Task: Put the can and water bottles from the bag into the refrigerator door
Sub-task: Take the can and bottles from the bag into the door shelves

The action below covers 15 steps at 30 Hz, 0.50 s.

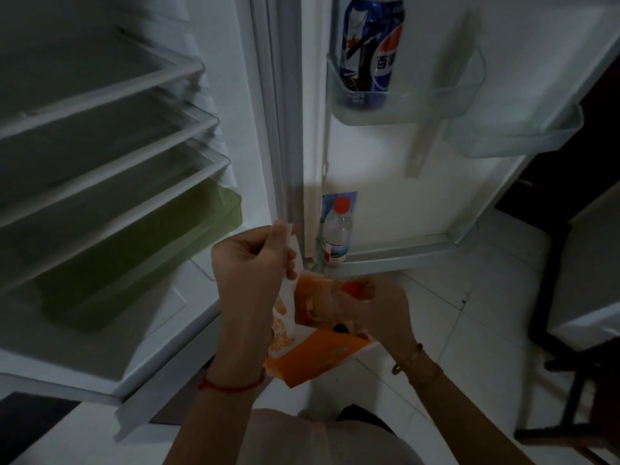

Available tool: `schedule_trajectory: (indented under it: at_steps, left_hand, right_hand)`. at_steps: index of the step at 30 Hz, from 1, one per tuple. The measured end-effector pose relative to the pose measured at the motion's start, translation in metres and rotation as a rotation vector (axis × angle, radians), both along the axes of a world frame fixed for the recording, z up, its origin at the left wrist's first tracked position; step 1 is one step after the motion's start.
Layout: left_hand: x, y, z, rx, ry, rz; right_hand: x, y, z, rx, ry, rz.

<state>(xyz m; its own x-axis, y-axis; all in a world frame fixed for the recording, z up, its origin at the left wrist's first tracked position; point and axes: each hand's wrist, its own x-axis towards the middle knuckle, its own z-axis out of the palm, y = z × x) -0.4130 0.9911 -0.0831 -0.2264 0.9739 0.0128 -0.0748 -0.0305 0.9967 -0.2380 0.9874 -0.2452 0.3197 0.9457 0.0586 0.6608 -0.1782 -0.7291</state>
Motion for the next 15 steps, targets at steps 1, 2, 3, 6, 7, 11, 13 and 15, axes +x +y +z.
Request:
schedule_trajectory:
  at_steps: [1,2,3,6,7,11,13,15]
  left_hand:
    - [0.004,0.0,0.001,0.012,0.002,-0.017]
    - [0.008,0.0,0.002,0.025,0.009,-0.029]
    - [0.012,0.001,0.002,0.039,0.023,-0.038]
    - [0.022,0.007,0.003,0.066,0.067,-0.044]
    - [0.024,0.009,0.003,0.071,0.07,-0.042]
    - [0.03,0.014,0.004,0.068,0.038,-0.025]
    - [0.035,0.015,0.003,0.052,0.046,-0.01]
    - [0.04,0.015,0.002,0.015,0.035,0.015]
  right_hand:
    - [0.005,-0.004,0.013,0.045,-0.01,-0.012]
    - [0.011,-0.008,0.027,0.083,-0.022,-0.033]
    - [0.018,-0.011,0.04,0.121,-0.039,-0.06]
    - [0.042,-0.013,0.07,0.236,-0.126,-0.14]
    - [0.05,-0.013,0.078,0.278,-0.152,-0.151]
    - [0.076,-0.006,0.107,0.397,-0.234,-0.186]
    - [0.084,0.003,0.113,0.42,-0.206,-0.174]
    - [0.091,0.017,0.114,0.438,-0.159,-0.118]
